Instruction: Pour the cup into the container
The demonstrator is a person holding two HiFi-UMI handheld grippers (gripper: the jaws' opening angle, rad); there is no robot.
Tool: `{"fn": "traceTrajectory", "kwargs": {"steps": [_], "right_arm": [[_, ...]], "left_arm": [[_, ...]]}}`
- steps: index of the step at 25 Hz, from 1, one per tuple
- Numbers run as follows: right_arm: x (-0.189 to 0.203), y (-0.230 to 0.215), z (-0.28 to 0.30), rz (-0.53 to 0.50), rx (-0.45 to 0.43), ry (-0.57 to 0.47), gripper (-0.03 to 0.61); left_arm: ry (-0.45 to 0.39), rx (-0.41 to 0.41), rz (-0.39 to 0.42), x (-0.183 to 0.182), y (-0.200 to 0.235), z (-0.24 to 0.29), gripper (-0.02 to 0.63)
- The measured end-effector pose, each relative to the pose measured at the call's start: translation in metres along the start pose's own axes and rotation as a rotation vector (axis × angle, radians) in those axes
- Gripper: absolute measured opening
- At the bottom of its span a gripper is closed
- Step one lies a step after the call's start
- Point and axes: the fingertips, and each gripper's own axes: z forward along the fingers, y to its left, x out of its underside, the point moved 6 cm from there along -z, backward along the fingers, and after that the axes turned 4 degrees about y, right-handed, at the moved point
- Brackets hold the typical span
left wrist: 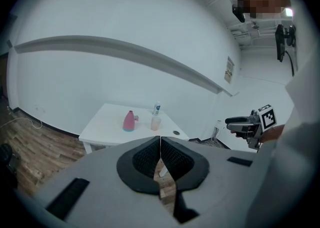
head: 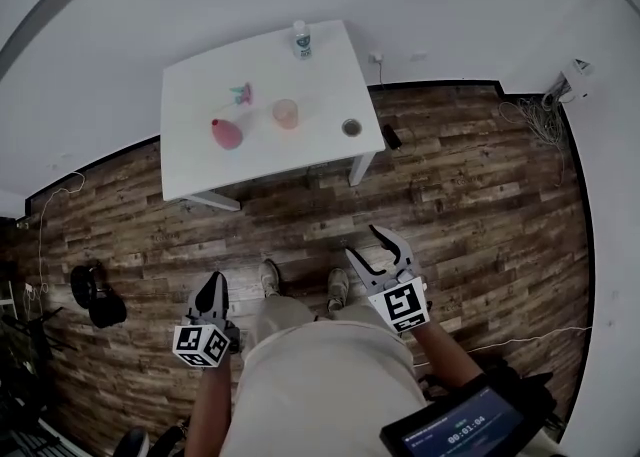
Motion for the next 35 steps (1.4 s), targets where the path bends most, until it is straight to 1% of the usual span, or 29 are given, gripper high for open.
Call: {"fn": "traceTrajectory", "kwargs": {"steps": [3,6,11,15,16,17,18,19,25,35], "right_arm": [[0.000,0.011,0.006,-0.017,-0.012,0.012,0.242],[-0.008,0.022,0.011,-0.019,-0.001,0.017,0.242],[-0.026,0.044,0.022,0.038,0.019,0.010,0.242],[-0.037,0.057,0.037,0.041,0.049,0.013,0.241],[-0.038,0.060,0.040,0.041,0.060,0.019,0.238],[-0.039,0.064,0.042,0.036,0.073,0.030,0.216],[-0.040,0.068,0.045,0.027,0.086,0.044,0.170],[-0.041,0.071,0.046,0.016,0.098,0.057,0.157],[-0.049,0.087,0.053,0.002,0.146,0.065,0.146],[-0.053,0.106,0.060,-0.014,0.169,0.095,0.141]], "left_arm": [[-0.001,0.010,-0.003,0.004,0.005,0.000,0.011],[-0.005,0.032,0.006,0.001,0.015,-0.001,0.011],[-0.019,0.067,0.024,-0.013,0.039,-0.004,0.011],[-0.023,0.097,0.027,-0.020,0.058,0.001,0.011],[-0.019,0.106,0.031,-0.021,0.062,0.002,0.011],[-0.014,0.114,0.034,-0.021,0.066,0.002,0.011],[-0.010,0.122,0.038,-0.022,0.070,0.002,0.011],[-0.007,0.129,0.040,-0.023,0.073,0.002,0.011],[0.001,0.172,0.046,-0.026,0.089,0.006,0.011],[0.023,0.222,0.041,-0.025,0.104,0.009,0.011]]}}
